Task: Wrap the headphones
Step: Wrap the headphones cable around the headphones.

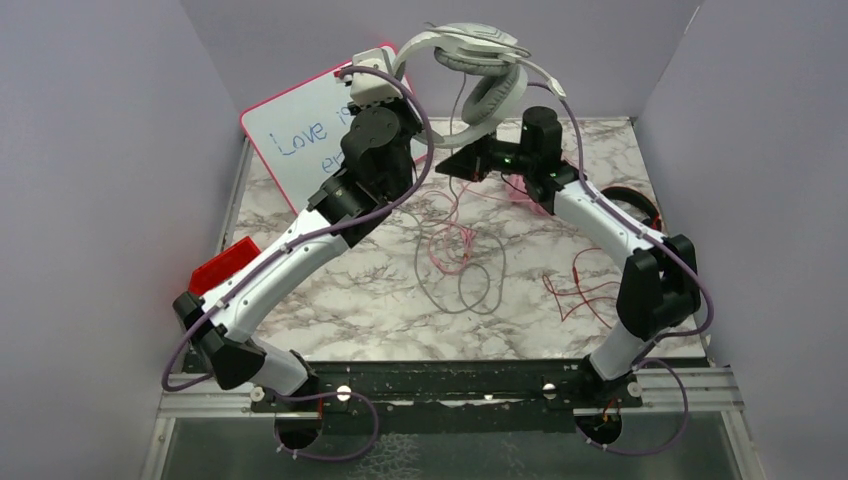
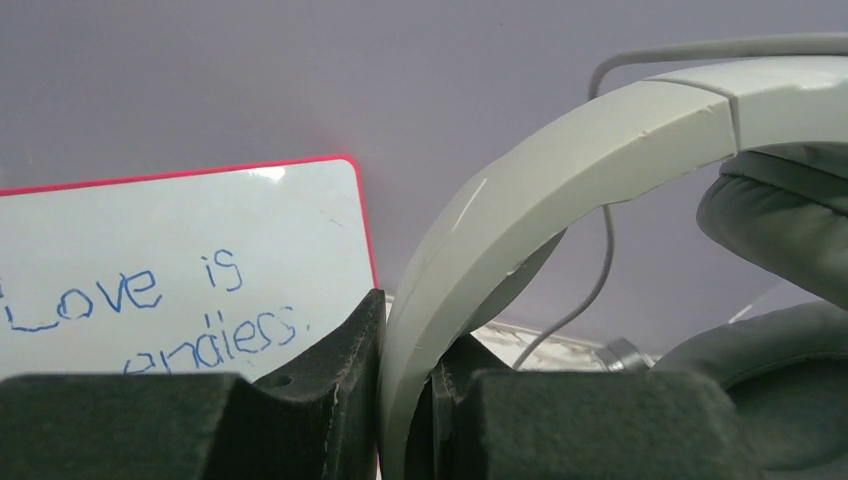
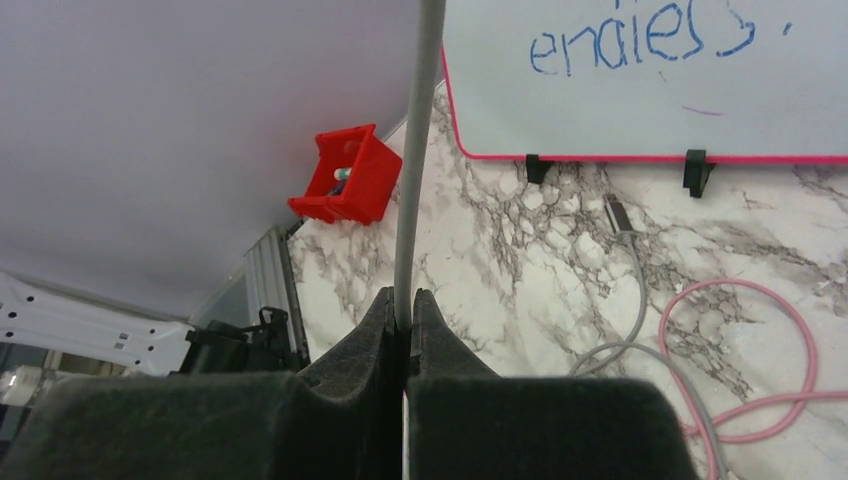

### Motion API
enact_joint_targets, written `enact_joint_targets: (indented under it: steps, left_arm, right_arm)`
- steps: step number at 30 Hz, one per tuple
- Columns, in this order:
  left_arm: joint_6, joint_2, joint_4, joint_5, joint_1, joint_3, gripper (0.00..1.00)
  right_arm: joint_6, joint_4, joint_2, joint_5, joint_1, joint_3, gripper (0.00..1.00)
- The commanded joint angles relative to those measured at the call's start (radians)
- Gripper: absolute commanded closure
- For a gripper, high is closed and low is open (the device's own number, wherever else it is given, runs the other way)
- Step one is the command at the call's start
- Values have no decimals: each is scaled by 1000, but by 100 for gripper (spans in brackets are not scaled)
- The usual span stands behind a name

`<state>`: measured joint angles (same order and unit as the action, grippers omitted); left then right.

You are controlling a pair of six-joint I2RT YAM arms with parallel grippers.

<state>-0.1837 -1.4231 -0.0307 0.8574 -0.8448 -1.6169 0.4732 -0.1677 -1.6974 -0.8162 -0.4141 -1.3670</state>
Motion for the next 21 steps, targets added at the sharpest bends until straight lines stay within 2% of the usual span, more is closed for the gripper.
enact_joint_targets:
  steps: [1,6,10,14,21]
  left_arm:
    - [-88,-34,-94,34,75,-80,100]
    - [-173,-99,-57,-16,145,-165,100]
    - [-145,-146,-44,-20,167,-222,100]
    - [-106,-143,-13,-56,217,-217,100]
    - [-102,-137,141,-193,302,-228,100]
  right_arm:
    - [14,-42,77,-40,-9,65,100]
    - [7,-14,86,-47,-11,90,100]
    - [-36,46,116,-17,-12,106,100]
    - [-107,145,194,59,-13,130,100]
    - [-252,376,287,220,-13,92,100]
